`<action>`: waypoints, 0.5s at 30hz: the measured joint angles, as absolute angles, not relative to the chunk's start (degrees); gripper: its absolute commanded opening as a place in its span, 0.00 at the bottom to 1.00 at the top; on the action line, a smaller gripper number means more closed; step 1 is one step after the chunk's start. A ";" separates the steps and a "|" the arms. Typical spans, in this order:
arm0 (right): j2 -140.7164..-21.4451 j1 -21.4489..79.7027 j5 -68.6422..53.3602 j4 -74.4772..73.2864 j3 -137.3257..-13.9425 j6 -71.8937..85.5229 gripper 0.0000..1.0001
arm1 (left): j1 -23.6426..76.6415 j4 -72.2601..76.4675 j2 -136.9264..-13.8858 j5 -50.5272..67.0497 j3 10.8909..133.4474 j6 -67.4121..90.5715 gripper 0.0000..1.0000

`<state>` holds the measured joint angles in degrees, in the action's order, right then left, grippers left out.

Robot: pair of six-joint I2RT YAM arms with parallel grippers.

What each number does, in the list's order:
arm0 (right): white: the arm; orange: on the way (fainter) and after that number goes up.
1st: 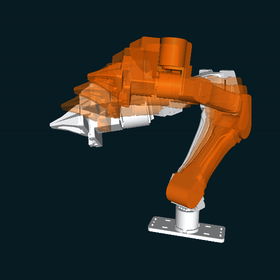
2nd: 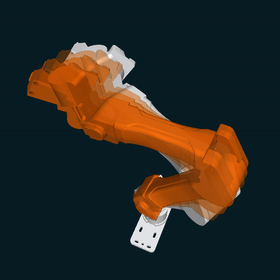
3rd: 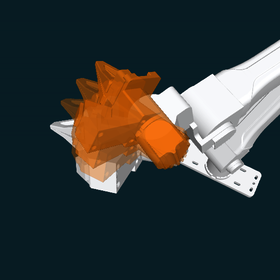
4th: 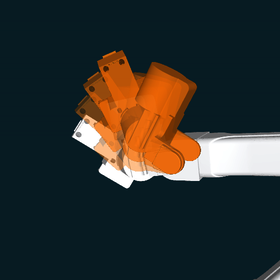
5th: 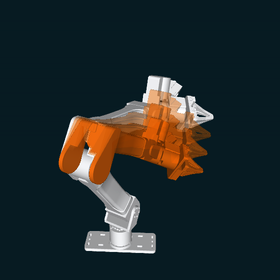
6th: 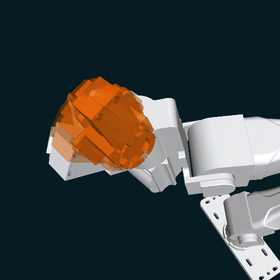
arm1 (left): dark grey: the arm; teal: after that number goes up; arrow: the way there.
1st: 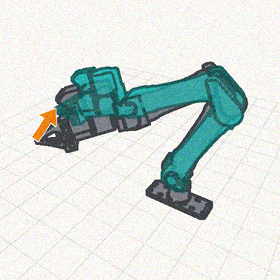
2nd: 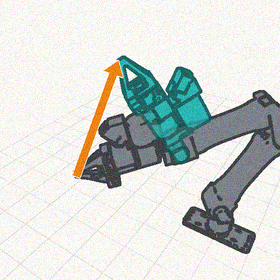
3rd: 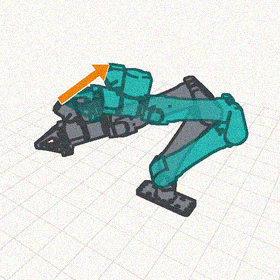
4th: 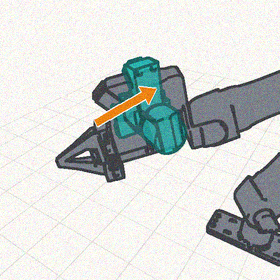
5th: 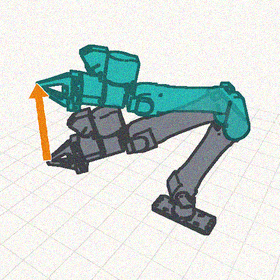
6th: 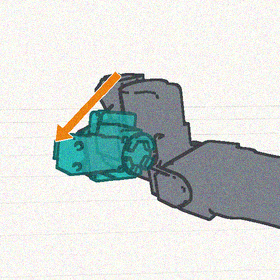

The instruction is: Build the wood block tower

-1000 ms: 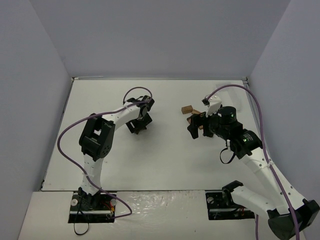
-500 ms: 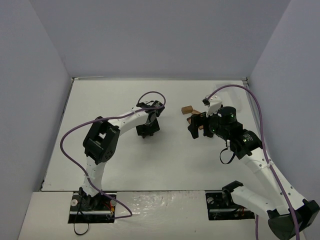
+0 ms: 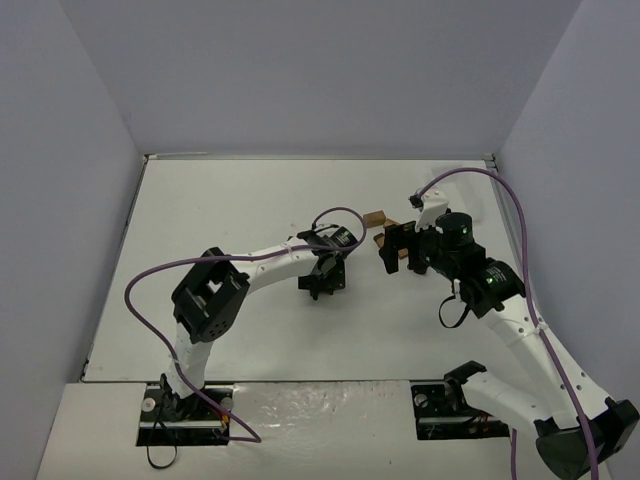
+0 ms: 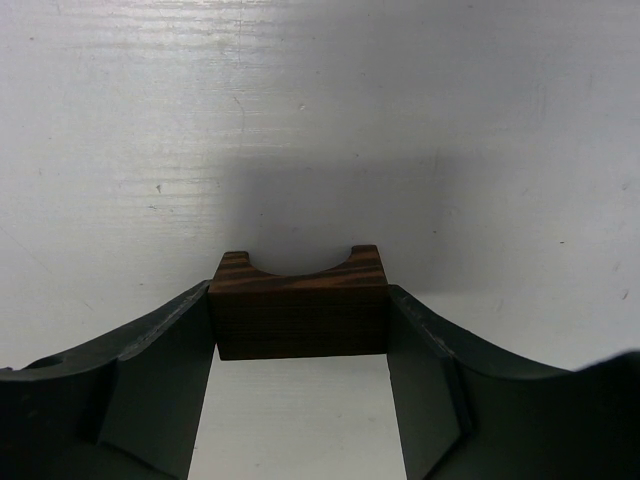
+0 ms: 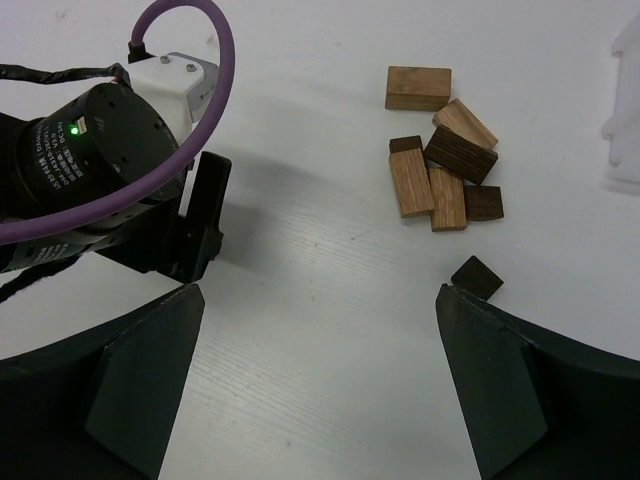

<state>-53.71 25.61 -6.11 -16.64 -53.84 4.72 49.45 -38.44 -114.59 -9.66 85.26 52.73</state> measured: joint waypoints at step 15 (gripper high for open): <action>-52.05 25.58 -3.95 -16.97 -52.90 6.74 1.00 | 49.89 -37.01 -112.32 -9.88 82.61 52.21 0.91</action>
<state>-52.05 25.58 -3.95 -16.97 -52.90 6.74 49.89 -37.01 -112.32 -9.88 82.61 52.21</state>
